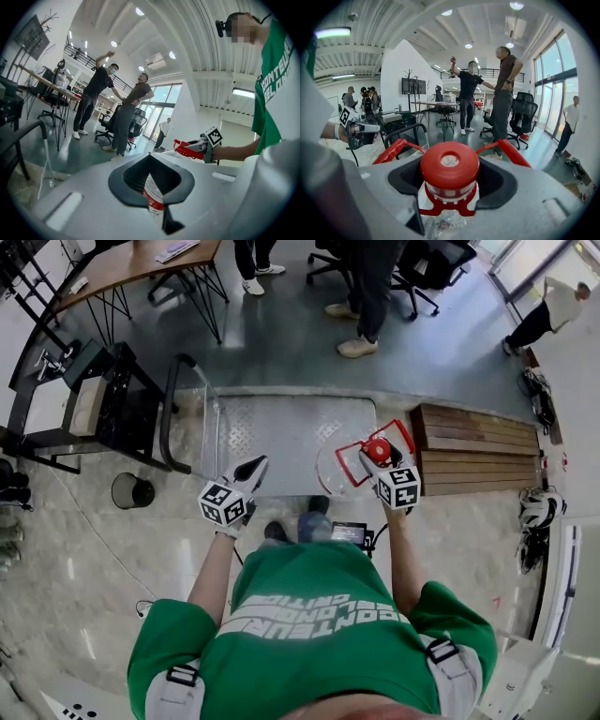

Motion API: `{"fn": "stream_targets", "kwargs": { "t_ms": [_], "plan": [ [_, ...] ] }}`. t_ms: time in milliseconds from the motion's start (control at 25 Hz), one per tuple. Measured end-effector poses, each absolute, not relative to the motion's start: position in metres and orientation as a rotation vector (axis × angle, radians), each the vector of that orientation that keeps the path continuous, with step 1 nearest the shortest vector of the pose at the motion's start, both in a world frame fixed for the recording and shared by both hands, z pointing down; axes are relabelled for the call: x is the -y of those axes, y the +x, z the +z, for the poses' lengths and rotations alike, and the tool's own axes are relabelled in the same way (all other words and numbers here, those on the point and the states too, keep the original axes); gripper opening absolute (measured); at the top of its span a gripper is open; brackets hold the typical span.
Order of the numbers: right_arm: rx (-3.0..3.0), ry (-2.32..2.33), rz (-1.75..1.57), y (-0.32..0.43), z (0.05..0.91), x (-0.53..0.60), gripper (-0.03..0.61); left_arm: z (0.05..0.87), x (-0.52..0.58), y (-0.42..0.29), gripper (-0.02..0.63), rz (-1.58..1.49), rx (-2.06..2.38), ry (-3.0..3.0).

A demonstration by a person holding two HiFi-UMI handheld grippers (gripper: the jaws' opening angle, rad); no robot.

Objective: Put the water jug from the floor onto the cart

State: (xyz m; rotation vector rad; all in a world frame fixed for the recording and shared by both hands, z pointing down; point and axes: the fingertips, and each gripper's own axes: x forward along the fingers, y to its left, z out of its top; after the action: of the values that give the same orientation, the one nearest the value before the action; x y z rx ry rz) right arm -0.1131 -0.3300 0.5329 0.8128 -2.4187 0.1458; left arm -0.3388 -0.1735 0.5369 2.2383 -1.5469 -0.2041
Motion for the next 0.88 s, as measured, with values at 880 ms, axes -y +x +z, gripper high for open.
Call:
{"fn": "stream_targets", "kwargs": {
  "t_ms": [880],
  "plan": [
    [2.416, 0.556, 0.104, -0.185, 0.577, 0.439, 0.299, 0.537, 0.27, -0.37, 0.012, -0.146, 1.651, 2.148]
  ]
}}
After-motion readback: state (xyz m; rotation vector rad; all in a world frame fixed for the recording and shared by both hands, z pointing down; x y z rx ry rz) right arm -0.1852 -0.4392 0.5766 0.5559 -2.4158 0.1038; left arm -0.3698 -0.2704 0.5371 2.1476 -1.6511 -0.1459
